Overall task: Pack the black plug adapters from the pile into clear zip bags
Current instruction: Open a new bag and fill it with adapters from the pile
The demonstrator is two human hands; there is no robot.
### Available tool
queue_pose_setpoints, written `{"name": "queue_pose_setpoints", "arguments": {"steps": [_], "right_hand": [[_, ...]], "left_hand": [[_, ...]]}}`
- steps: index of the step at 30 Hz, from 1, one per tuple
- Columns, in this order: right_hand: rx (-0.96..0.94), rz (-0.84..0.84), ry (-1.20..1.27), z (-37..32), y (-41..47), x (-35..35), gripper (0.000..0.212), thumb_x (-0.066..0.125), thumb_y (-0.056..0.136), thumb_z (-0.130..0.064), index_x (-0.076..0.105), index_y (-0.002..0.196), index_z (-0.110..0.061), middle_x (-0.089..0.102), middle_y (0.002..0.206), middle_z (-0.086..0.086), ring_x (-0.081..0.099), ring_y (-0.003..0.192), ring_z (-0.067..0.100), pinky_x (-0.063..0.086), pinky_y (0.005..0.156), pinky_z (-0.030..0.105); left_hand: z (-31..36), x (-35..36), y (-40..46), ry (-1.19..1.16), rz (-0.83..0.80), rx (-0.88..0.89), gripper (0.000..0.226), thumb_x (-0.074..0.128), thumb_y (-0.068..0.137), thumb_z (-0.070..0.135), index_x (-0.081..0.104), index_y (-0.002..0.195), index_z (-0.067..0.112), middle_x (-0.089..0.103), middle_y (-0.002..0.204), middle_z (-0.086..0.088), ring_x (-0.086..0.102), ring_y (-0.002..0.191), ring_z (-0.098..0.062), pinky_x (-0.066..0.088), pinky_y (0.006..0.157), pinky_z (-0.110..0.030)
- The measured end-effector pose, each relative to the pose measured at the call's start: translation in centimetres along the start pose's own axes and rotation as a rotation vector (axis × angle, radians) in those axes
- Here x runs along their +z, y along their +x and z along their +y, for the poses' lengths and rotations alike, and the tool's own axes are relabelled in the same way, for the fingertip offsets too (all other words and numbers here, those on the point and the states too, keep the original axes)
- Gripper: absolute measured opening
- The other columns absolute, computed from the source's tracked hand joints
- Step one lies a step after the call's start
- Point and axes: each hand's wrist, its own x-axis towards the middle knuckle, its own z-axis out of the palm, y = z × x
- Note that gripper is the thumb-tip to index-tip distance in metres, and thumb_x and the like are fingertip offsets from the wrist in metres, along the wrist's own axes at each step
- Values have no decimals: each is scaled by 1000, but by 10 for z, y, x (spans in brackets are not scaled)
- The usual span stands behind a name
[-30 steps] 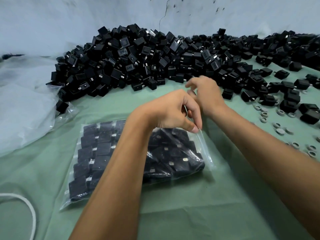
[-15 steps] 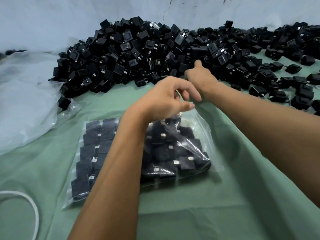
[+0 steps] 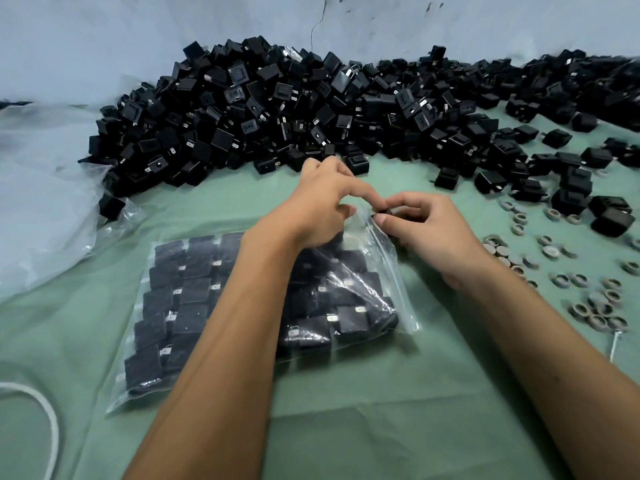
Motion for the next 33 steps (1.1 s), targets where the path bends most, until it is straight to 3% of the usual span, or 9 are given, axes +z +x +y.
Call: {"name": "queue_pose_setpoints", "arguments": {"steps": [5,9,13,17,21,27,30,33], "right_hand": [[10,-105,94,-3,-3,1,7,77,92,-14,80,97,-13,69,71,11,53,48,5,45,49,19],[13,-155,119,-7,-6,3,8,76,91,-12,80,98,-10,73,94,26,62,59,15,53,53,18],[-59,-116,69,-8,-6,9,12,81,88,-22,81,97,-14,79,87,11,73,74,35,61,60,29],[-143,10,12,-5,-6,17,18,86,82,-37,82,91,-21,79,82,-1,77,78,21,64,74,34],[-120,-13,-27,-4,-5,21,14,82,87,-36,81,88,-23,79,81,-1,77,79,21,63,81,49],[-119,-27,-31,-4,-7,21,21,81,86,-44,81,87,-23,79,80,-3,76,80,20,63,81,46],[-115,-33,-29,-3,-6,20,18,81,88,-39,81,86,-21,78,79,0,75,83,26,62,81,49],[-110,-35,-47,-3,-6,18,17,81,87,-39,82,87,-22,79,80,-3,76,82,21,63,82,45]], "left_hand": [[-2,2,1,28,31,22,36,65,98,7,74,98,42,44,116,6,30,114,-14,21,105,-26],[-3,1,2,53,37,9,20,69,96,14,74,94,33,46,117,4,31,116,-15,25,107,-28],[-5,-7,2,38,67,16,18,72,94,17,76,92,34,45,113,6,30,114,-13,24,103,-25],[-3,-10,1,11,69,28,17,73,94,18,76,92,35,47,114,5,33,115,-16,38,105,-34],[-3,-9,1,-11,65,24,19,72,95,18,74,90,36,47,113,4,34,115,-17,41,107,-41],[-4,-7,1,-43,55,17,22,72,95,18,71,89,39,49,112,1,38,116,-19,44,105,-43],[-12,-13,-4,-121,42,-14,23,74,93,16,67,96,38,56,114,4,52,108,-14,47,93,-33],[-25,-29,-12,-158,3,-104,21,81,87,18,69,97,32,64,108,7,60,99,-12,50,83,-30]]}}
